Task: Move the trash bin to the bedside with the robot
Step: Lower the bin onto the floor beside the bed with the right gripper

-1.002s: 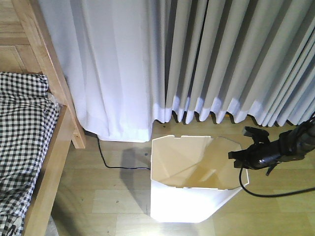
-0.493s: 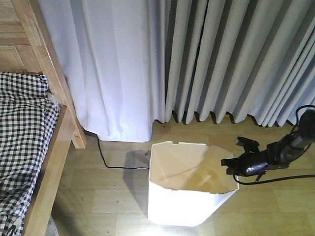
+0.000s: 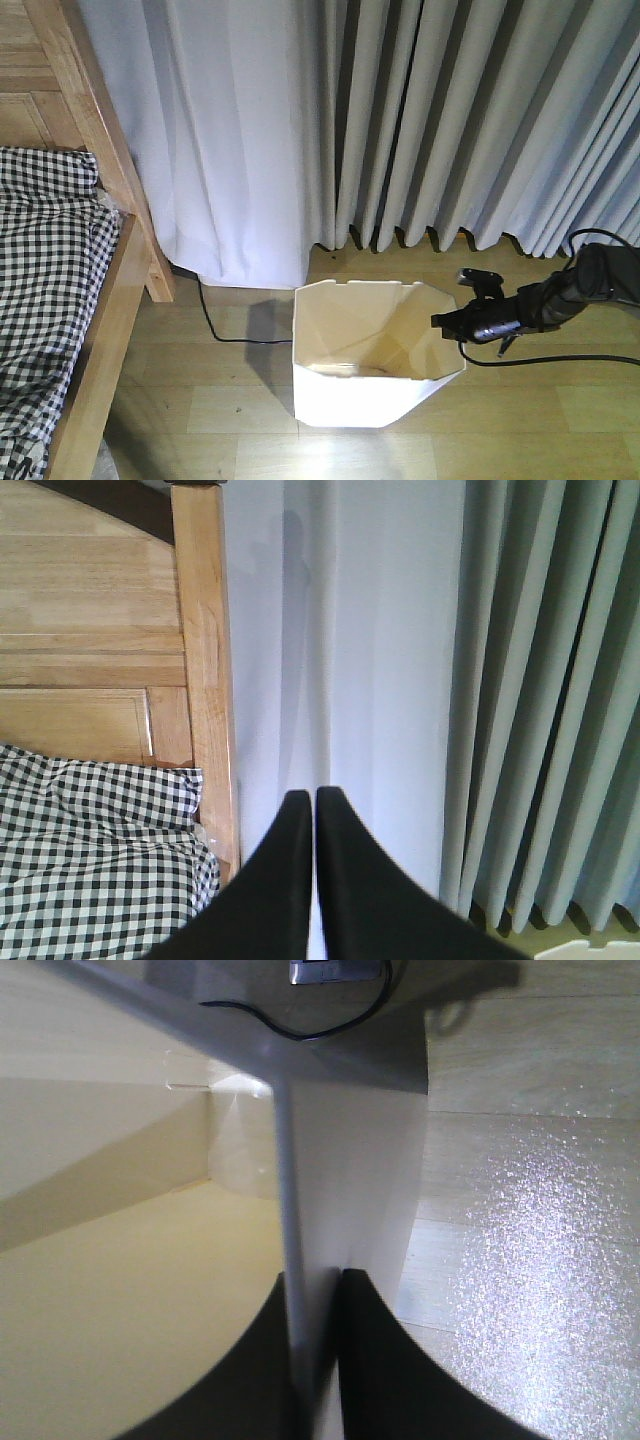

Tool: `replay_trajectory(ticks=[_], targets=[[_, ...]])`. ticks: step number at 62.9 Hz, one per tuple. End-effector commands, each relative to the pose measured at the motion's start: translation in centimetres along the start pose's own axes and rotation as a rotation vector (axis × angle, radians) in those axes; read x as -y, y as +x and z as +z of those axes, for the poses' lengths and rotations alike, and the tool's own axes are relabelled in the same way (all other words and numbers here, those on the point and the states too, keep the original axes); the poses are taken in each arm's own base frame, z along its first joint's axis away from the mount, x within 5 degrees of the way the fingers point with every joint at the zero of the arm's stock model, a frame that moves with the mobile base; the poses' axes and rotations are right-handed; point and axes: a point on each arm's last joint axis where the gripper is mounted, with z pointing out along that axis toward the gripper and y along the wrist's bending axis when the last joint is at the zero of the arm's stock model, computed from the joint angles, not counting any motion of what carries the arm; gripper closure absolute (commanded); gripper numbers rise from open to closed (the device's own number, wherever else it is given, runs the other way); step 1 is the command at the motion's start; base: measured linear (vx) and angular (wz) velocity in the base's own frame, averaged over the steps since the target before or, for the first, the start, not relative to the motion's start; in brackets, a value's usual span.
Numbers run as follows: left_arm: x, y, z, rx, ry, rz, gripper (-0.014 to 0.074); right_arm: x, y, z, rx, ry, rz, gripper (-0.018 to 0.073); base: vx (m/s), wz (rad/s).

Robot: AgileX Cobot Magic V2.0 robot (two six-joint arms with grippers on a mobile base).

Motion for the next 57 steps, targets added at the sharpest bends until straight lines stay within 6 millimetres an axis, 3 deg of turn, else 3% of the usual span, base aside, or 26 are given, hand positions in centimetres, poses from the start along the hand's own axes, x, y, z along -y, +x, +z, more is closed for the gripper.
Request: replay_trajectory(ticks=[1, 36, 44, 57], targets=[[0.0, 0.2, 0.1, 0.06, 0.006, -0.012, 0.0602, -2.3, -3.6, -2.0, 0.082, -0.154, 0.015, 0.0565, 0.0, 0.0], [0.0, 0.2, 0.1, 0.06, 0.006, -0.012, 0.0602, -1.1, -0.3, 0.5, 0.013, -0.109, 0.047, 0.0522, 0.0, 0.0], [0.0, 0.2, 0.1, 0.06, 0.006, -0.012, 0.0602, -1.4, -0.3, 0.4, 0.006, -0.142, 0.033, 0.0426, 0.0, 0.0], [0.0, 0.2, 0.1, 0.06, 0.006, -0.012, 0.0602, -1.8, -1.4, -0.6, 0.013, -0.156, -0.018, 0.0161, 0.0, 0.0]])
